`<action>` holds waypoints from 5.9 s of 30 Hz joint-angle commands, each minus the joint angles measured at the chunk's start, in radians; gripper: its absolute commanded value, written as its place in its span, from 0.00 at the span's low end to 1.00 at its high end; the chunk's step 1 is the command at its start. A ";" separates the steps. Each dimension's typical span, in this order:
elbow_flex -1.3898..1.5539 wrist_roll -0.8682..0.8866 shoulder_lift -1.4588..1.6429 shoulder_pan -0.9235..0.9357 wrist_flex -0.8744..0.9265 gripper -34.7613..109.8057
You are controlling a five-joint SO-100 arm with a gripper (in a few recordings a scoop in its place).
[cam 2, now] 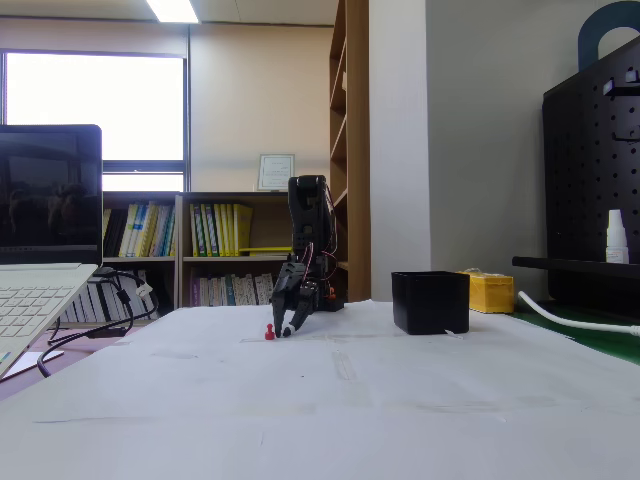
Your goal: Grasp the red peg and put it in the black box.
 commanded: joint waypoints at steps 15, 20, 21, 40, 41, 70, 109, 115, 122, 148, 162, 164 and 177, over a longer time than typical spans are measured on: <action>-0.054 -0.012 0.020 0.043 -0.020 0.24; -0.054 -0.012 0.020 0.048 -0.020 0.24; -0.054 -0.012 0.020 0.048 -0.020 0.24; -0.052 0.017 0.025 0.046 -0.034 0.37; -0.052 0.017 0.025 0.046 -0.034 0.37; -0.009 0.061 0.192 0.067 -0.256 0.49; 0.044 0.103 0.209 0.083 -0.221 0.47; 0.060 0.112 0.187 0.078 -0.186 0.47; 0.089 0.114 0.173 0.074 -0.138 0.47; 0.101 0.104 0.172 0.026 -0.103 0.50; 0.092 0.109 0.167 -0.015 -0.101 0.50; 0.094 0.106 0.167 -0.012 -0.103 0.49; 0.095 0.095 0.170 0.000 -0.103 0.46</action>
